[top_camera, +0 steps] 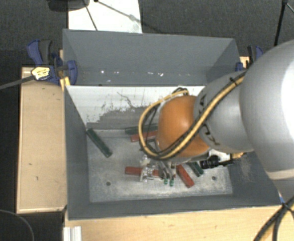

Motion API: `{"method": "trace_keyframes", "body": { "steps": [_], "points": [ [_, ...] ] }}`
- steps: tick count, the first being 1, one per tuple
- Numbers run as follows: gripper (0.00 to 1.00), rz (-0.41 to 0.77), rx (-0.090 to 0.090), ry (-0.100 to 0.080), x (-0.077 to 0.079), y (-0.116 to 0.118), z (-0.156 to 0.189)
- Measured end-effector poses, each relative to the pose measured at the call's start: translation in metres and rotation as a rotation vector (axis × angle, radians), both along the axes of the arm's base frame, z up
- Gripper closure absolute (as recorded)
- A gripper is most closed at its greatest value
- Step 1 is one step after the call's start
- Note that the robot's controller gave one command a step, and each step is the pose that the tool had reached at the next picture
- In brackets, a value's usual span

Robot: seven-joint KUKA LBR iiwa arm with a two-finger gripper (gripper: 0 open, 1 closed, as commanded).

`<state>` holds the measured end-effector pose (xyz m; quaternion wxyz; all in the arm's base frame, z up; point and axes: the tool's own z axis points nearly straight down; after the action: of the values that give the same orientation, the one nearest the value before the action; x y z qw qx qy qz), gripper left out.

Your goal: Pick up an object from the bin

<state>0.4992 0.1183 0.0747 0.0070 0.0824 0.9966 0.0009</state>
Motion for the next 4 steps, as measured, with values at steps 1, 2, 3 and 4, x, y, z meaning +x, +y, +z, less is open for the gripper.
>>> {"method": "trace_keyframes", "body": {
  "steps": [1,2,3,4],
  "points": [
    [1.0,0.0,-0.001,0.007,-0.001,0.0,0.004],
    [1.0,0.0,-0.001,0.015,-0.003,0.0,0.017],
    [1.0,-0.002,0.0,0.012,-0.002,0.0,0.03],
    [1.0,-0.002,0.001,0.01,-0.002,0.0,0.037]
  ]
}}
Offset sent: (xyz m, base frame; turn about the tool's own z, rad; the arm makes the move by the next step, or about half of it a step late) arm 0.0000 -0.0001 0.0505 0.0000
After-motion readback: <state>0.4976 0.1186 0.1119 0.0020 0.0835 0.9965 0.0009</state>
